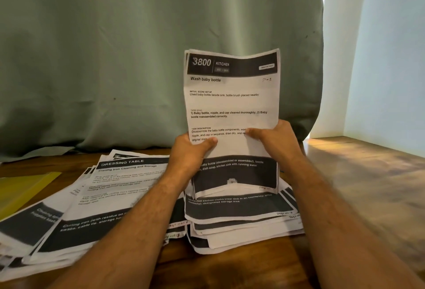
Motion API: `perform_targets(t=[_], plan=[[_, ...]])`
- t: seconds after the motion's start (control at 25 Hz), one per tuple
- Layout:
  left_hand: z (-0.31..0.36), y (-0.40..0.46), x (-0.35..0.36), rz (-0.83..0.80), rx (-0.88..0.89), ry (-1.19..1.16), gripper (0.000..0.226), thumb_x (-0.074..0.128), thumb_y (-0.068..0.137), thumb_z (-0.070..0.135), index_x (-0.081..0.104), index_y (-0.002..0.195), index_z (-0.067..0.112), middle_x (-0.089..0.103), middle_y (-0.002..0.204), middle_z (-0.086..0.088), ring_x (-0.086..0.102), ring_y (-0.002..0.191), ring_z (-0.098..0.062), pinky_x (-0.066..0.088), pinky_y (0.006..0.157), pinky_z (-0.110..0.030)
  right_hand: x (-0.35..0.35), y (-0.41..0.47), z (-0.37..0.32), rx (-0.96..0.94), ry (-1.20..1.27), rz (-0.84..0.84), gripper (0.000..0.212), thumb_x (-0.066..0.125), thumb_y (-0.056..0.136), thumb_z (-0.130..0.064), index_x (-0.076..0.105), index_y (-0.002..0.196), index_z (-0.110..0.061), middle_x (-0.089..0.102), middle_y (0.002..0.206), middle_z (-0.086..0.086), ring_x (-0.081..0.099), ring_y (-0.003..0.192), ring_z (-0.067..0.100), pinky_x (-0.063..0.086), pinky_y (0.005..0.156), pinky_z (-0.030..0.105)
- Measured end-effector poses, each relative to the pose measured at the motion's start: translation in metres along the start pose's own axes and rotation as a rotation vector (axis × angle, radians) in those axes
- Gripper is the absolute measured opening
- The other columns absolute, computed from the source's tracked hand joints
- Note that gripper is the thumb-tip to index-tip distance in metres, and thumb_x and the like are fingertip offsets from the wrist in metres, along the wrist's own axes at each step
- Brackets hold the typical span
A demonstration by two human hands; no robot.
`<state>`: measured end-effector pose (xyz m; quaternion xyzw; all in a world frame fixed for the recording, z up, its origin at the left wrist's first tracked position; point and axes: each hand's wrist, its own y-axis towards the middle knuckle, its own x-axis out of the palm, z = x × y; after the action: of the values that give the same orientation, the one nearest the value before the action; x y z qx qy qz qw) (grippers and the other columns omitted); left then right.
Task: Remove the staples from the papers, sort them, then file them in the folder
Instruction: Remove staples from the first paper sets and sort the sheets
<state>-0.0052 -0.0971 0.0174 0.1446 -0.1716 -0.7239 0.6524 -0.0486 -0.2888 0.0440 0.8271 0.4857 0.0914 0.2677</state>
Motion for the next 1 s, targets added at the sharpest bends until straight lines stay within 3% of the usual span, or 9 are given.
perform_targets(t=[0.28, 0.44, 0.56, 0.64, 0.76, 0.84, 0.88, 0.96, 1.0], plan=[[0.000, 0.001, 0.000, 0.024, -0.001, 0.015, 0.014, 0.073, 0.091, 0.020, 0.067, 0.090, 0.033, 0.074, 0.094, 0.011, 0.071, 0.089, -0.011, 0.059, 0.080, -0.031, 0.003, 0.002, 0.001, 0.004, 0.001, 0.006, 0.022, 0.078, 0.083, -0.022, 0.061, 0.084, -0.037, 0.072, 0.107, -0.004, 0.070, 0.092, 0.018, 0.057, 0.089, 0.043], [-0.008, 0.000, 0.000, -0.008, -0.098, 0.015, 0.014, 0.074, 0.090, 0.018, 0.068, 0.091, 0.030, 0.076, 0.099, 0.005, 0.073, 0.091, -0.017, 0.059, 0.087, -0.039, 0.004, -0.001, 0.005, -0.003, -0.067, -0.034, 0.024, 0.073, 0.087, -0.025, 0.063, 0.109, -0.028, 0.071, 0.110, -0.005, 0.064, 0.086, 0.007, 0.054, 0.080, 0.029], [-0.004, 0.000, -0.003, -0.036, -0.157, -0.159, 0.020, 0.073, 0.088, 0.008, 0.071, 0.101, 0.023, 0.078, 0.101, -0.003, 0.076, 0.088, -0.020, 0.061, 0.077, -0.035, 0.005, -0.003, -0.001, -0.158, -0.108, 0.092, 0.027, 0.063, 0.093, -0.039, 0.049, 0.114, -0.029, 0.059, 0.105, -0.015, 0.060, 0.084, 0.002, 0.051, 0.070, 0.017], [0.000, -0.002, -0.005, -0.102, -0.244, -0.259, 0.027, 0.072, 0.087, 0.002, 0.071, 0.111, 0.014, 0.077, 0.104, -0.008, 0.076, 0.090, -0.025, 0.062, 0.075, -0.037, 0.003, -0.001, -0.002, -0.182, -0.162, 0.169, 0.021, 0.057, 0.098, -0.034, 0.054, 0.115, -0.022, 0.061, 0.109, -0.010, 0.062, 0.087, 0.006, 0.045, 0.063, 0.011], [0.004, -0.006, -0.013, -0.236, -0.444, -0.292, 0.028, 0.066, 0.092, 0.003, 0.068, 0.119, 0.009, 0.075, 0.110, -0.014, 0.073, 0.100, -0.032, 0.062, 0.078, -0.044, -0.004, 0.005, 0.006, -0.054, -0.279, 0.118, 0.024, 0.057, 0.098, -0.022, 0.063, 0.119, -0.014, 0.064, 0.108, -0.005, 0.062, 0.087, 0.012, 0.047, 0.061, 0.015], [0.007, -0.007, -0.022, -0.326, -0.539, -0.339, 0.025, 0.060, 0.097, 0.010, 0.066, 0.121, 0.009, 0.074, 0.113, -0.016, 0.072, 0.102, -0.032, 0.060, 0.081, -0.048, -0.007, 0.011, 0.011, 0.101, -0.269, 0.058, 0.021, 0.062, 0.093, -0.020, 0.068, 0.112, -0.013, 0.070, 0.109, -0.001, 0.066, 0.089, 0.019, 0.057, 0.073, 0.028], [0.008, -0.006, -0.026, -0.346, -0.560, -0.395, 0.025, 0.057, 0.099, 0.013, 0.065, 0.122, 0.009, 0.073, 0.115, -0.017, 0.072, 0.102, -0.032, 0.059, 0.083, -0.050, -0.007, 0.014, 0.013, 0.170, -0.252, 0.027, 0.016, 0.063, 0.092, -0.019, 0.069, 0.106, -0.012, 0.072, 0.104, 0.004, 0.067, 0.087, 0.022, 0.057, 0.077, 0.027], [0.008, 0.002, -0.035, -0.273, -0.545, -0.456, 0.027, 0.054, 0.102, 0.024, 0.064, 0.123, 0.010, 0.072, 0.117, -0.018, 0.071, 0.107, -0.033, 0.058, 0.089, -0.050, -0.006, 0.014, 0.014, 0.256, -0.299, -0.049, 0.017, 0.062, 0.095, -0.018, 0.066, 0.105, -0.005, 0.068, 0.098, 0.015, 0.065, 0.088, 0.030, 0.046, 0.055, 0.005], [0.006, 0.009, -0.040, -0.189, -0.524, -0.433, 0.031, 0.051, 0.103, 0.031, 0.064, 0.122, 0.009, 0.072, 0.117, -0.017, 0.070, 0.108, -0.032, 0.058, 0.092, -0.048, -0.005, 0.015, 0.017, 0.271, -0.320, -0.070, 0.025, 0.060, 0.096, -0.017, 0.065, 0.110, 0.002, 0.066, 0.106, 0.022, 0.062, 0.097, 0.037, 0.037, 0.041, 0.004]])
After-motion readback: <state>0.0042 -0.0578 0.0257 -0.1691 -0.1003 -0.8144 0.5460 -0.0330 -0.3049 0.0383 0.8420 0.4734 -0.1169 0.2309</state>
